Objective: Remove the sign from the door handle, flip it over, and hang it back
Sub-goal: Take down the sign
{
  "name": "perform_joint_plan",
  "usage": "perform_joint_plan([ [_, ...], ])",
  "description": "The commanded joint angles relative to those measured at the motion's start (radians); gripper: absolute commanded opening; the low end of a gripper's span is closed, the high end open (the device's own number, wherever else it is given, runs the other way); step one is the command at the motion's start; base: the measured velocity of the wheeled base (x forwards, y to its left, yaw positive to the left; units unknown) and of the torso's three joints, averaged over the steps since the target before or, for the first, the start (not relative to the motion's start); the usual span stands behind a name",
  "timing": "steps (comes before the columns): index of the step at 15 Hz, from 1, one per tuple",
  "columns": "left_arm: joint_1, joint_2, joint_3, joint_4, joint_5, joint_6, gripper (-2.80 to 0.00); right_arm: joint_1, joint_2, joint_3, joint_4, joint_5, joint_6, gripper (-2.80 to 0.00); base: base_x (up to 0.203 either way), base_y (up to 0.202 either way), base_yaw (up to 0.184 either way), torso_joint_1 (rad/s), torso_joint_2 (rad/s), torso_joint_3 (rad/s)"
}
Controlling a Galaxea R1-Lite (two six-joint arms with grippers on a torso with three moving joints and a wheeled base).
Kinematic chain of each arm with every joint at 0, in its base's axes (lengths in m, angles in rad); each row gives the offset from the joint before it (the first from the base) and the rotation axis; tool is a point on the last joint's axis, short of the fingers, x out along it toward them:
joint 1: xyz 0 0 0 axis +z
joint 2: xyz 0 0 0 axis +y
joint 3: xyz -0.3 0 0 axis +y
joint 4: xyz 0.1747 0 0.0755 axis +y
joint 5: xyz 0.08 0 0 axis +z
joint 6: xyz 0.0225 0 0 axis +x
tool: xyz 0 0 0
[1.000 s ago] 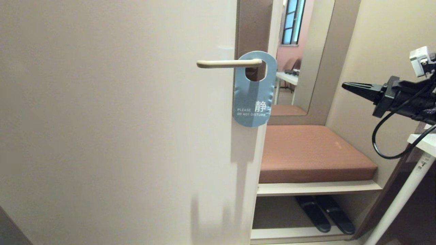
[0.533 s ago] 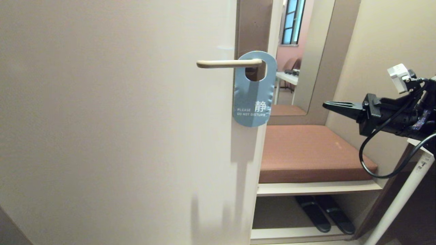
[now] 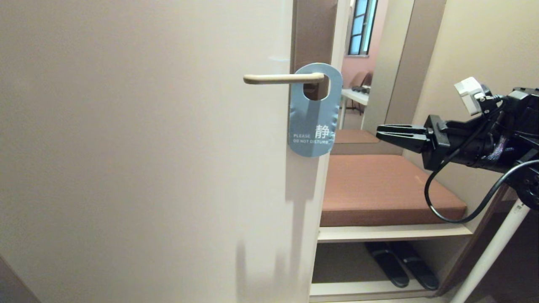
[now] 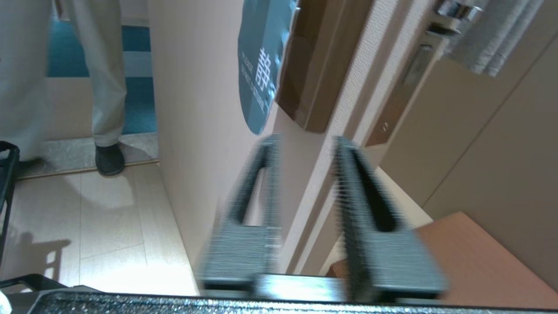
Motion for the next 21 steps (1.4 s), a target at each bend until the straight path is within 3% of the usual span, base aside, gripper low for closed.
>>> perform_joint_plan([
  [1, 0.000, 0.001, 0.000, 0.000, 0.000, 0.000, -2.80, 0.006, 0.016, -0.017, -0.005, 0.006, -0.001, 0.00, 0.000, 0.000, 0.000, 0.000, 0.00, 0.000],
  [21, 0.000, 0.001, 0.000, 0.000, 0.000, -0.001, -2.80, 0.111, 0.176, -0.193, -0.005, 0.008, 0.033, 0.00, 0.000, 0.000, 0.000, 0.000, 0.00, 0.000],
])
